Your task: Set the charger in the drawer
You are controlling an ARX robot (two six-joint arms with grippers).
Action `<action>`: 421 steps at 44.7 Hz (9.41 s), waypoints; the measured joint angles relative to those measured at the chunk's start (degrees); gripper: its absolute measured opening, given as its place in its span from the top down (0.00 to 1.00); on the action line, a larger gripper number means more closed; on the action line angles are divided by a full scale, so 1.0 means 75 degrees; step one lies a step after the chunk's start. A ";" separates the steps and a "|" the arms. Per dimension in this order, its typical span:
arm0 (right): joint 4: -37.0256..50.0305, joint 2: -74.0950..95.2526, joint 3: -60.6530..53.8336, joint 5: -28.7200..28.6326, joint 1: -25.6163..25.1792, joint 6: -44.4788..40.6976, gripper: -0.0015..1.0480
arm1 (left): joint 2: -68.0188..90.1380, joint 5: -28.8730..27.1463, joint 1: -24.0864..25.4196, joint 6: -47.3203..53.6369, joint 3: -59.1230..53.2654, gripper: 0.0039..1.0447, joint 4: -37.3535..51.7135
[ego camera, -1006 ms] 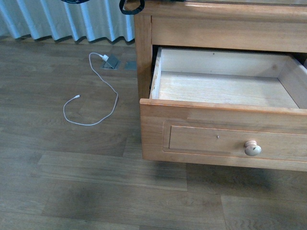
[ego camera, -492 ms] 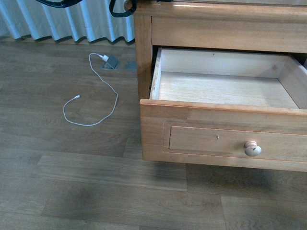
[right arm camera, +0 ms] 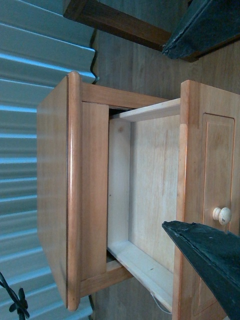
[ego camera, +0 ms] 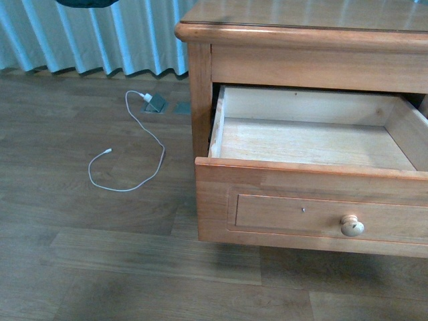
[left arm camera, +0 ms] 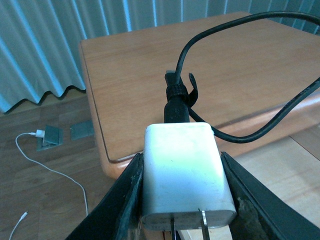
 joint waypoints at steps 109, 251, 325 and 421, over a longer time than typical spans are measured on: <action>0.0000 0.0000 0.0000 0.0000 0.0000 0.0000 0.08 | -0.5502 -0.2489 -0.0067 0.0213 -0.3713 0.06 -0.0749; -0.1160 0.5301 0.1714 0.0067 0.1107 0.1740 0.08 | -1.3423 -0.0303 0.2946 -0.0784 -0.9037 0.06 -0.3555; 0.2320 1.4455 0.8856 0.1950 0.1670 0.1542 0.08 | -1.3423 -0.0303 0.2946 -0.0784 -0.9037 0.06 -0.3555; -0.0466 0.2984 0.1801 0.0420 0.1172 0.2955 0.08 | -1.3426 -0.0303 0.2946 -0.0784 -0.9037 0.06 -0.3555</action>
